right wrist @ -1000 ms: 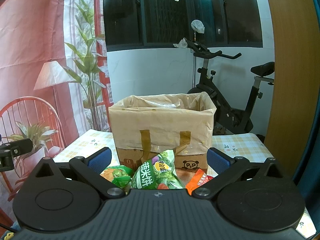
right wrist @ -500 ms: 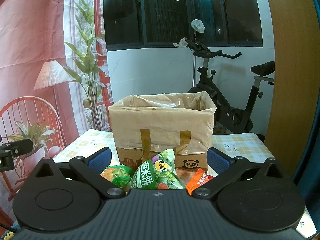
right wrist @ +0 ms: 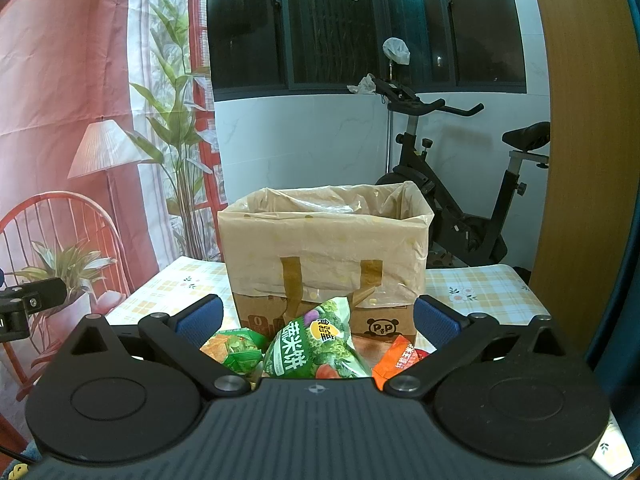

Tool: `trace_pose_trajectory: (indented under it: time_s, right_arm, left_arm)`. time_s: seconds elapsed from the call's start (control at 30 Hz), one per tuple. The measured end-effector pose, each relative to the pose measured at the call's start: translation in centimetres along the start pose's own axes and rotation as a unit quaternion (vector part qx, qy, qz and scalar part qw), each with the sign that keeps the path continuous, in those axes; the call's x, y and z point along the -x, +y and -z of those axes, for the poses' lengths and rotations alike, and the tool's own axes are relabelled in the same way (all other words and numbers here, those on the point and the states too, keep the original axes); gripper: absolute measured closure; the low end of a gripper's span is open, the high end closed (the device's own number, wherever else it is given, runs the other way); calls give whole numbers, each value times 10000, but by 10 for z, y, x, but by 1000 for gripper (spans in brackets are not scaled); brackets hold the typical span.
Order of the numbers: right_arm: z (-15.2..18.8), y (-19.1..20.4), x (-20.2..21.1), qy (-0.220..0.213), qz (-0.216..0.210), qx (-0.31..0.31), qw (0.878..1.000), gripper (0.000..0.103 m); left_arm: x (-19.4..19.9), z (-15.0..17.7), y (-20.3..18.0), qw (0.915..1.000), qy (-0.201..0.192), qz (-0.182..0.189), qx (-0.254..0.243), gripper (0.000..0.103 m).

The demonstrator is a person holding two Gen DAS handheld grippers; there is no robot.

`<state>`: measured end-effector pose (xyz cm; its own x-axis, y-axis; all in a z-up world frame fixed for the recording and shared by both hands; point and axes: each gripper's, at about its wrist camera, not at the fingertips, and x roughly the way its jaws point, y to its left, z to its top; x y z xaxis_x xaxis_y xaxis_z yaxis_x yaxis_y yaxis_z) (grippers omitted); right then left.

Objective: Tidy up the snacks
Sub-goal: 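Grasp the yellow chip bag with the left tool while the right grasps the orange bag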

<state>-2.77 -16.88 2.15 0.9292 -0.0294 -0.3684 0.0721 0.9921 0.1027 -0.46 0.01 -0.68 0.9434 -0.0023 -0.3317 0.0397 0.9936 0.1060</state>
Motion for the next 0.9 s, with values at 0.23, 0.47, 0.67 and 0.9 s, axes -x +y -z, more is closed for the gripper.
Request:
trace_pose_trajectory:
  time_s: [0.23, 0.47, 0.67, 0.9]
  right_arm:
    - [2, -5, -4, -91, -44, -67, 9999, 0]
    - [19, -23, -31, -201, 183, -56, 9996, 0]
    - [41, -27, -61, 5, 255, 22, 9997, 0]
    - [63, -35, -76, 114, 294, 1, 9995, 0]
  left_arm:
    - [-25, 4, -1, 10000, 1, -43, -5, 1]
    - [-76, 27, -8, 9989, 426, 151, 104, 3]
    - [-111, 54, -13, 9922, 1119, 429, 345, 6]
    - [-139, 79, -16, 9834, 1498, 844, 588, 7]
